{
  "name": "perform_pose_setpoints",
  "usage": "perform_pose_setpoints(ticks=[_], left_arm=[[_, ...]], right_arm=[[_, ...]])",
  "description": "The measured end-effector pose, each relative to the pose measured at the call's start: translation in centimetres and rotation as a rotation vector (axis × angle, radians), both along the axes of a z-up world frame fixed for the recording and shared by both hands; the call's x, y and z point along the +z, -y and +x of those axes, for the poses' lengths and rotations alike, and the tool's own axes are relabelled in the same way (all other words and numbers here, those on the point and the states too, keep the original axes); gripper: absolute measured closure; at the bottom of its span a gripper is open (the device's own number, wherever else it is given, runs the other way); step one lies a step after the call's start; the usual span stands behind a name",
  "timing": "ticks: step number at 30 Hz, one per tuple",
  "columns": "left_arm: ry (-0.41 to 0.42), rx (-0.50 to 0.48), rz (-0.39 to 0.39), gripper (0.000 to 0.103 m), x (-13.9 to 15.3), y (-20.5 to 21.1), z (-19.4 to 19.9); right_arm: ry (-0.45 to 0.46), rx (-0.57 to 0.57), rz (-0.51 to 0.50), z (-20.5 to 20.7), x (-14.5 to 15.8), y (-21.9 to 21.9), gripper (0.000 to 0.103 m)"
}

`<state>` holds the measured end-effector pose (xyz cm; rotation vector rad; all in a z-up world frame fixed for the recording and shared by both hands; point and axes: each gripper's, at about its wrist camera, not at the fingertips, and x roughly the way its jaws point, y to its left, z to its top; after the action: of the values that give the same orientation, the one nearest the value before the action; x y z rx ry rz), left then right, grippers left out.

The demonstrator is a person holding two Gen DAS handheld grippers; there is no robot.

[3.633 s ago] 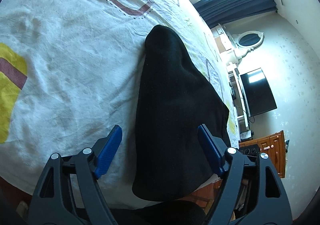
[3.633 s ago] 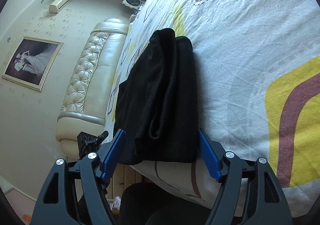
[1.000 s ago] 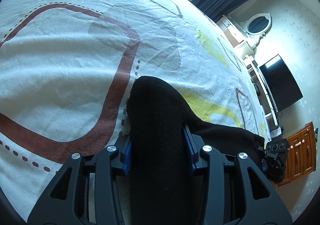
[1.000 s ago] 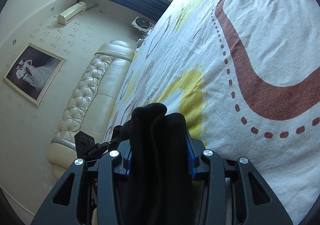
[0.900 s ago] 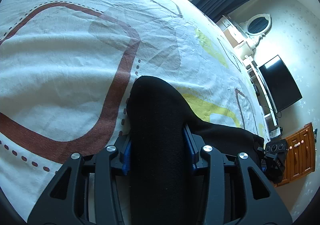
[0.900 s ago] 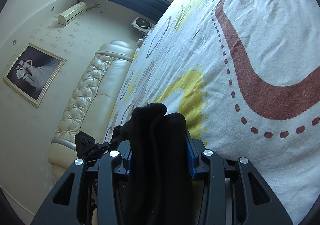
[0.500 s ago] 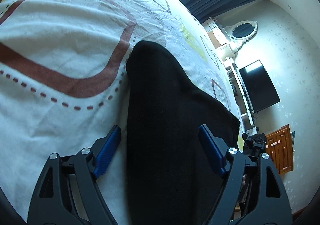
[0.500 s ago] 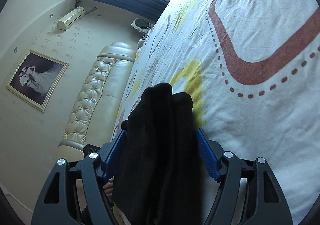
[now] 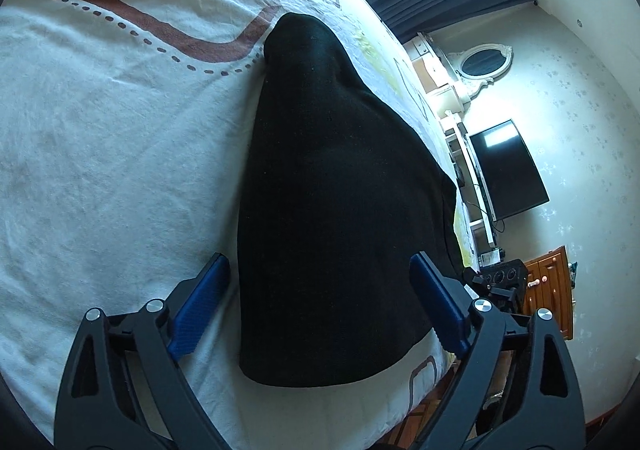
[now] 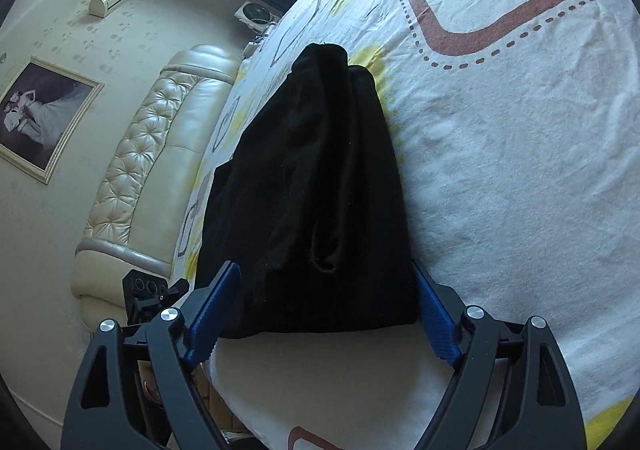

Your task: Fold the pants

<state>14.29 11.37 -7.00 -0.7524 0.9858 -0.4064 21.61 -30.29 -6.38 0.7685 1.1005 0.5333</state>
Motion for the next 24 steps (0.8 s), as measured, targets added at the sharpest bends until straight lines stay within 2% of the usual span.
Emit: perform_pose_setpoints(ticks=[2,4,5,6,8,9,12,15,24], left_arm=[[-0.007,0.009,0.003,0.013,0.2,0.1,0.1],[-0.030,0.031,0.030,0.023,0.1,0.4,0.3],[-0.042,0.044,0.044,0.036,0.1,0.4,0.3],[-0.046,0.045,0.030,0.046,-0.1,0.6,0.3],[-0.050,0.065,0.024,0.052,-0.1,0.7,0.1],[-0.045,0.068,0.034,0.056,0.0,0.9,0.0],[-0.028,0.065,0.051,0.062,0.5,1.1,-0.2],[-0.035,0.069,0.036,0.066,0.8,0.7,-0.2],[-0.056,0.057,0.064,0.067,1.3,0.1,-2.8]], right_arm=[[-0.010,-0.038,0.031,0.0,-0.4,0.5,0.021],[-0.023,-0.073,0.081,0.0,-0.8,0.9,0.021],[-0.029,-0.076,0.098,0.1,-0.9,0.9,0.021],[-0.029,-0.069,0.094,0.2,-0.8,0.7,0.029],[-0.042,-0.041,0.060,0.1,-1.0,0.0,0.048],[-0.036,-0.037,0.050,0.0,-1.0,-0.2,0.052],[-0.034,-0.050,0.073,-0.4,-0.9,0.3,0.059],[-0.036,-0.056,0.101,-0.9,-0.7,0.7,0.062],[-0.061,-0.027,0.105,-3.8,-0.4,1.0,0.063]])
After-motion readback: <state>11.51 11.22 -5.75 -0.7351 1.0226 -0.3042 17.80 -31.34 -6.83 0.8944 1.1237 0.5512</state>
